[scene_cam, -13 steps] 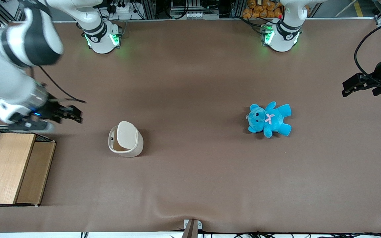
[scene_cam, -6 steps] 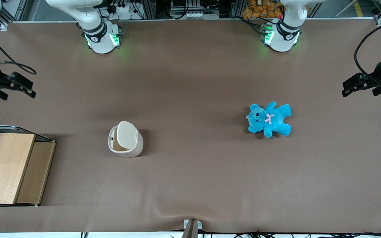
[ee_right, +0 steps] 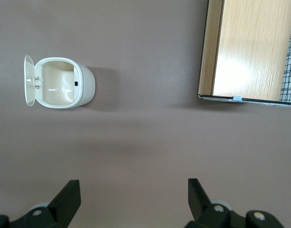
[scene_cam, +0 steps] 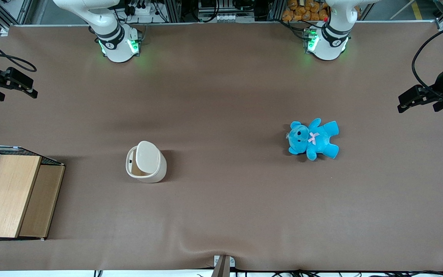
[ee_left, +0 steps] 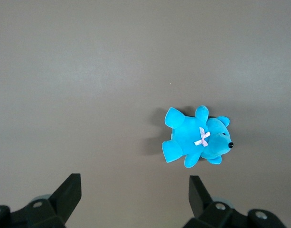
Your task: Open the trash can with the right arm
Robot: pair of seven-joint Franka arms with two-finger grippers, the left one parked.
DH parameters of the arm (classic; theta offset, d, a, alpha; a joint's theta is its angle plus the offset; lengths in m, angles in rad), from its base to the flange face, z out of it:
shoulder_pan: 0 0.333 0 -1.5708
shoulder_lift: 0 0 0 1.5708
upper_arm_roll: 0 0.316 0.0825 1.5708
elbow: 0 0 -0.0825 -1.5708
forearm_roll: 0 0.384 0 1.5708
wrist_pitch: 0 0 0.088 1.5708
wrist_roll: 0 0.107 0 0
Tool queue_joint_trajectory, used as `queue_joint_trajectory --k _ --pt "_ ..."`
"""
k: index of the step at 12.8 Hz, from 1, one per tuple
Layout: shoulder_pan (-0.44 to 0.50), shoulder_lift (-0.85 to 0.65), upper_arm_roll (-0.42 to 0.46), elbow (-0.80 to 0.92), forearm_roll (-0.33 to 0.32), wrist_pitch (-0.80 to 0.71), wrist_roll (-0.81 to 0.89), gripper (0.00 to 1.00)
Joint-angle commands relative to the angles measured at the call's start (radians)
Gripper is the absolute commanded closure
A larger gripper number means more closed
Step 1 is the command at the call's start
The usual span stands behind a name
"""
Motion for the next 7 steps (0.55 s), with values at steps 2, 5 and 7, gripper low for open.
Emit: queue_joint_trajectory --k 2,5,7 --pt "0.005 0.01 0.009 0.072 -0.025 -0.079 0.006 0.0" --pt "0.004 0.01 0.01 0.086 -0.028 -0.121 0.026 0.0" --pt "0.004 0.01 0.012 0.094 -0.025 -0.128 0.057 0.0"
